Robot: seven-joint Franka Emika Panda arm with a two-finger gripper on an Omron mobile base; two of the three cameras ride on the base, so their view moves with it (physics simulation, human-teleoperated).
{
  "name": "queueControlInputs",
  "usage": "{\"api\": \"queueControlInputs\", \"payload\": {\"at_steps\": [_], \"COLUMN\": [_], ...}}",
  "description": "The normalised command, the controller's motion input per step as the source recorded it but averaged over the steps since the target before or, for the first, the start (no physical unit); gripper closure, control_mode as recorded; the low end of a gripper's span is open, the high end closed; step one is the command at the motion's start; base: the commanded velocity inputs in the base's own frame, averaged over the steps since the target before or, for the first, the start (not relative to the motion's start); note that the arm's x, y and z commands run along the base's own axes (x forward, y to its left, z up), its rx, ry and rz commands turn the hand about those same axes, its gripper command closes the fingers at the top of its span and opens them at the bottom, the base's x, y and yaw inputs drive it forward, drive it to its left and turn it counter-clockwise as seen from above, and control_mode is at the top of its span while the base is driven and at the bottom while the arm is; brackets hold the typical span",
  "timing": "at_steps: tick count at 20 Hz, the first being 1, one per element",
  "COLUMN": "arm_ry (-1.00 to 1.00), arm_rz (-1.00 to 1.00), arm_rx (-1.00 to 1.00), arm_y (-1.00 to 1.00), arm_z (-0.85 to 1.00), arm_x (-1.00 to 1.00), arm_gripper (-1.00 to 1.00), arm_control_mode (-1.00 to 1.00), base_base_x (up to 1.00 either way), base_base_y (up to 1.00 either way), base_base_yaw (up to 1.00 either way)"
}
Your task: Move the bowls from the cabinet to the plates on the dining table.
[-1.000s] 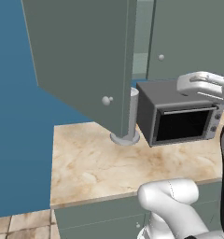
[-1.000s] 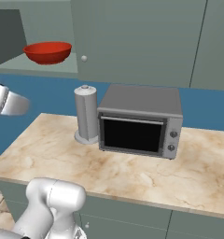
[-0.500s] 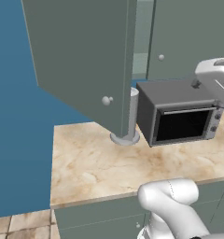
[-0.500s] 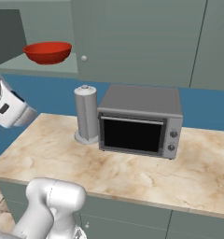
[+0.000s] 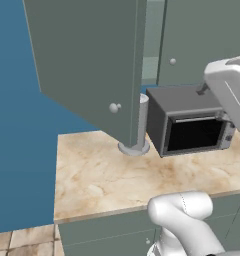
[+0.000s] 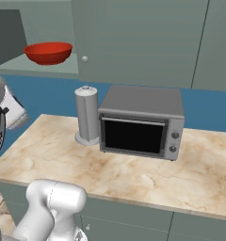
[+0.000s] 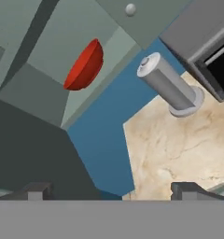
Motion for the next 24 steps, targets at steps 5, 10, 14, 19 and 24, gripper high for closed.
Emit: {"api": "queueControlInputs", "payload": {"at_steps": [5, 10, 14, 19, 24], "arm_ry": [0.04, 0.00, 0.00, 0.00, 0.00], "arm_rz": [0.18, 0.16, 0.06, 0.00, 0.00], "arm_rx": [0.11, 0.13, 0.10, 0.07, 0.04], "arm_y": [0.35, 0.32, 0.40, 0.41, 0.26], "arm_z": [0.00, 0.00, 0.00, 0.00, -0.04], "arm_x": [0.04, 0.27, 0.44, 0.29, 0.38], "arm_gripper": [-1.00, -1.00, -1.00, -1.00, -1.00], "arm_control_mode": [-1.00, -1.00, -1.00, -1.00, -1.00], "base_base_x": [0.00, 0.00, 0.00, 0.00, 0.00], "base_base_y": [0.00, 0.00, 0.00, 0.00, 0.00], "base_base_yaw": [0.00, 0.00, 0.00, 0.00, 0.00]}}
